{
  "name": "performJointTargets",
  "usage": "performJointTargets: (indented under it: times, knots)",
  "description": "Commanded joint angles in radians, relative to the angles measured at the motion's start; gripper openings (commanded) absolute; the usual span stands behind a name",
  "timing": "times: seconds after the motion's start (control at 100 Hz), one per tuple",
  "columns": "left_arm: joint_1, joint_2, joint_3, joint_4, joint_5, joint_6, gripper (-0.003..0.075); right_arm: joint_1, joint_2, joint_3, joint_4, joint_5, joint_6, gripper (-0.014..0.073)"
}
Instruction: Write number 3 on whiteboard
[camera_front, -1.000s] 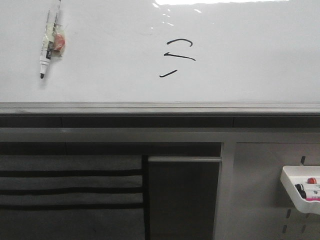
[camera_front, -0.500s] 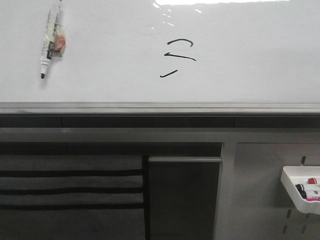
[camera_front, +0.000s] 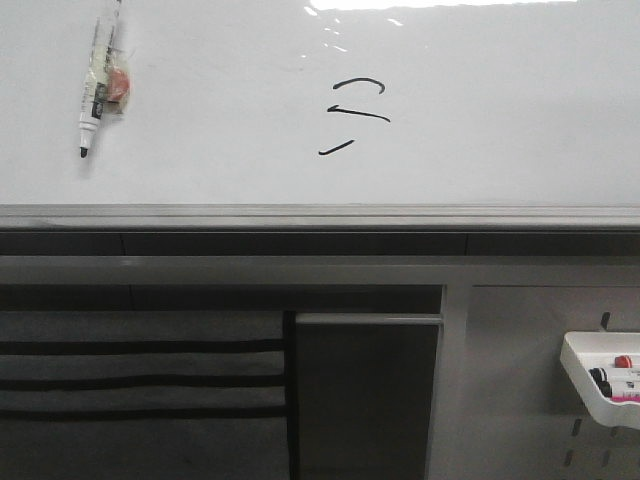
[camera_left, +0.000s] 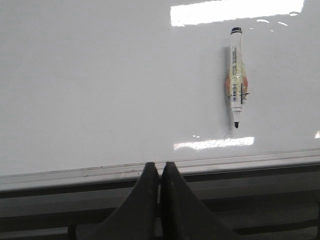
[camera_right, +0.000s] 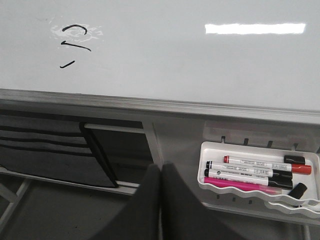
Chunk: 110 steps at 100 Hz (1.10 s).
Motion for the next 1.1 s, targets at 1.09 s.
performJointTargets:
  times: [1.09]
  knots:
    - [-0.040,-0.032,0.003,-0.017,-0.098,-0.011,-0.0018,-0.007,-0.055,0.037,0.006,-0.138,0.000,-0.0074]
